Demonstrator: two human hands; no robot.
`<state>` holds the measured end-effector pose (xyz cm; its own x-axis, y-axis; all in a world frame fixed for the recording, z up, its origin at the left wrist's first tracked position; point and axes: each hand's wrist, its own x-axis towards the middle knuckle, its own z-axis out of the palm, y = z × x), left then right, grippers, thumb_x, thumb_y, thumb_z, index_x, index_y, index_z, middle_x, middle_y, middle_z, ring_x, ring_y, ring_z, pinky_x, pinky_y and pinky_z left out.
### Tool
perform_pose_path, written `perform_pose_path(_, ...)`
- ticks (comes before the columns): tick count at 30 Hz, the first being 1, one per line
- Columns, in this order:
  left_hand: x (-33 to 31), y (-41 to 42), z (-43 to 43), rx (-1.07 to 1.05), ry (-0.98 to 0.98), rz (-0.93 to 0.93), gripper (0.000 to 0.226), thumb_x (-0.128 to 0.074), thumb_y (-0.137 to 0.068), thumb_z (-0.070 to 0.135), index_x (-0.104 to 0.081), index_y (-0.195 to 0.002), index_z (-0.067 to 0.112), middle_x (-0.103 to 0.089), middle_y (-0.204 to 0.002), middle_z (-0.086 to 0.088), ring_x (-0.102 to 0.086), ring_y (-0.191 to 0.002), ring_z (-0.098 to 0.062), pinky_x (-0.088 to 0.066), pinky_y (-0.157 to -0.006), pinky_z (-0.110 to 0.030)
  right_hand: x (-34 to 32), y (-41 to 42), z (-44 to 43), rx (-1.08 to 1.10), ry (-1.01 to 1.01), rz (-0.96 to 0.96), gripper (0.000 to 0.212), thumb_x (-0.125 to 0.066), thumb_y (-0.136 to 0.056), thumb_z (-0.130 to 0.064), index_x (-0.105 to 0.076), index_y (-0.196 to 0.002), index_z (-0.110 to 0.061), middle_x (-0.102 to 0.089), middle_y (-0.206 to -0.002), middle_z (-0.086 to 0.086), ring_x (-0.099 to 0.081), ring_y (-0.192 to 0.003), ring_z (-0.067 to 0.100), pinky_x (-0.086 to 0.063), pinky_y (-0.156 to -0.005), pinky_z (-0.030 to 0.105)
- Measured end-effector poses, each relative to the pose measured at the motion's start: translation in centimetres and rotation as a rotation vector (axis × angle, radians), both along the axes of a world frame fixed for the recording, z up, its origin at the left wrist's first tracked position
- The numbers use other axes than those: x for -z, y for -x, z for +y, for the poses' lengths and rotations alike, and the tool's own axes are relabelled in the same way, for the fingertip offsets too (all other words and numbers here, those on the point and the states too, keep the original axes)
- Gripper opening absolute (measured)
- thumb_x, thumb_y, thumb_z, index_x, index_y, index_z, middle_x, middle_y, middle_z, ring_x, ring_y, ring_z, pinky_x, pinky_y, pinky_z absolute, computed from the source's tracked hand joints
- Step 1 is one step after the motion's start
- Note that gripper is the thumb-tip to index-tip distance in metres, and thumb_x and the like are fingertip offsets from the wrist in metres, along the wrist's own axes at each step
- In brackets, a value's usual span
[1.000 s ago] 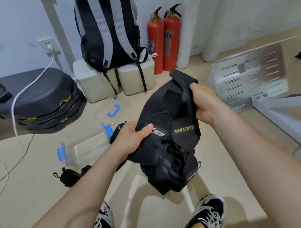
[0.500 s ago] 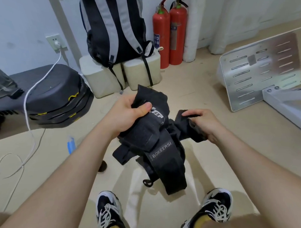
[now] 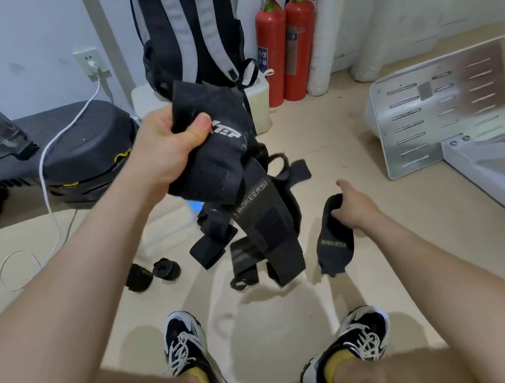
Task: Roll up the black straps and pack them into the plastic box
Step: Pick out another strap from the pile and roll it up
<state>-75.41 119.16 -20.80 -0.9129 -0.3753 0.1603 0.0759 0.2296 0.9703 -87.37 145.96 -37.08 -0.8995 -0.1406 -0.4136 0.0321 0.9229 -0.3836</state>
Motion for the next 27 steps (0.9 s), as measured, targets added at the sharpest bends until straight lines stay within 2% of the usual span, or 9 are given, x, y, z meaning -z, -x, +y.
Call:
perform_pose_path(2, 0.0, 0.2, -0.2, 0.028, 0.025, -0.023, 0.014, -0.060, -0.098, 0.015, -0.069, -0.094, 0.024, -0.076, -0.082, 0.012, -0.072, -0.084, -0.008, -0.057, -0.073, -0.027, -1.4, -0.2, -0.9, -0.095, 0.008, -0.087, 0.067, -0.058, -0.098, -0.033, -0.026, -0.155, -0.019, -0.047, -0.150, 0.013, -0.046, -0.134, 0.033, -0.040, -0.105, 0.038)
perform_pose_path(5, 1.0, 0.9, 0.6, 0.027, -0.032, -0.061, 0.012, -0.058, -0.099, 0.013, -0.069, -0.101, 0.020, -0.075, -0.087, 0.011, -0.072, -0.085, -0.006, -0.055, -0.073, -0.023, -4.8, -2.3, -3.5, 0.023, 0.654, -0.428, 0.063, -0.049, -0.088, -0.069, -0.059, -0.132, -0.025, -0.063, -0.132, 0.000, -0.055, -0.127, 0.018, -0.038, -0.105, 0.042)
perform_pose_path(7, 1.5, 1.3, 1.2, -0.005, -0.163, -0.085, 0.013, -0.057, -0.100, 0.014, -0.067, -0.107, 0.015, -0.075, -0.092, 0.006, -0.073, -0.085, -0.008, -0.056, -0.071, -0.023, -5.9, -3.7, -4.8, -0.013, 0.848, -0.609, 0.078, -0.048, -0.071, -0.078, -0.062, -0.125, -0.024, -0.068, -0.121, -0.005, -0.059, -0.119, 0.012, -0.038, -0.104, 0.043)
perform_pose_path(9, 1.8, 1.5, 1.7, -0.042, -0.288, -0.075, 0.013, -0.055, -0.101, 0.015, -0.067, -0.108, 0.013, -0.075, -0.092, 0.003, -0.073, -0.084, -0.011, -0.057, -0.069, -0.024, -5.6, -4.6, -5.9, -0.121, 0.835, -0.485, 0.062, -0.066, -0.077, -0.061, -0.064, -0.120, -0.017, -0.067, -0.114, -0.006, -0.060, -0.108, 0.007, -0.042, -0.101, 0.034)
perform_pose_path(12, 2.0, 1.7, 2.4, -0.064, -0.354, -0.058, 0.014, -0.054, -0.102, 0.015, -0.066, -0.107, 0.011, -0.075, -0.094, -0.001, -0.073, -0.084, -0.013, -0.058, -0.070, -0.027, -4.9, -5.3, -7.5, -0.102, 0.941, -0.226, 0.016, -0.072, -0.090, -0.024, -0.066, -0.094, -0.009, -0.068, -0.089, 0.000, -0.065, -0.080, 0.007, -0.051, -0.075, 0.021)
perform_pose_path(16, 0.7, 2.0, 2.3, -0.233, -0.298, -0.023, 0.012, -0.057, -0.101, 0.018, -0.065, -0.108, 0.014, -0.073, -0.100, 0.000, -0.073, -0.083, -0.010, -0.060, -0.075, -0.028, -2.8, -5.0, -6.4, -0.070, 0.809, 0.001, 0.014, -0.066, -0.093, -0.016, -0.059, -0.081, -0.016, -0.065, -0.084, 0.002, -0.062, -0.080, 0.015, -0.050, -0.070, 0.027)
perform_pose_path(19, -1.3, 2.4, -0.7, -0.446, -0.361, 0.057, 0.003, -0.060, -0.099, 0.024, -0.061, -0.101, 0.021, -0.071, -0.104, -0.001, -0.071, -0.097, -0.021, -0.060, -0.085, -0.044, 0.0, -4.8, -2.9, 0.180, 0.609, 0.072, 0.018, -0.063, -0.093, -0.013, -0.054, -0.078, -0.014, -0.058, -0.076, 0.003, -0.057, -0.078, 0.022, -0.041, -0.065, 0.031)
perform_pose_path(24, 1.7, 1.8, 1.0, -0.258, -0.090, -0.254, 0.011, -0.062, -0.097, 0.027, -0.066, -0.096, 0.018, -0.070, -0.088, 0.003, -0.067, -0.083, -0.015, -0.051, -0.060, -0.022, -1.5, -4.9, -2.0, 0.096, 0.508, 0.054, 0.023, -0.058, -0.098, -0.013, -0.049, -0.077, -0.017, -0.059, -0.081, 0.004, -0.058, -0.082, 0.023, -0.042, -0.065, 0.033)
perform_pose_path(27, 5.9, 1.2, 1.1, -0.283, 0.216, -0.355, 0.013, -0.061, -0.096, 0.029, -0.064, -0.096, 0.017, -0.065, -0.089, 0.004, -0.061, -0.090, -0.019, -0.044, -0.072, -0.028, -4.6, -3.4, -2.1, 0.109, 0.584, 0.127, 0.007, -0.054, -0.101, -0.017, -0.057, -0.094, -0.018, -0.064, -0.095, 0.001, -0.061, -0.088, 0.018, -0.047, -0.072, 0.032)
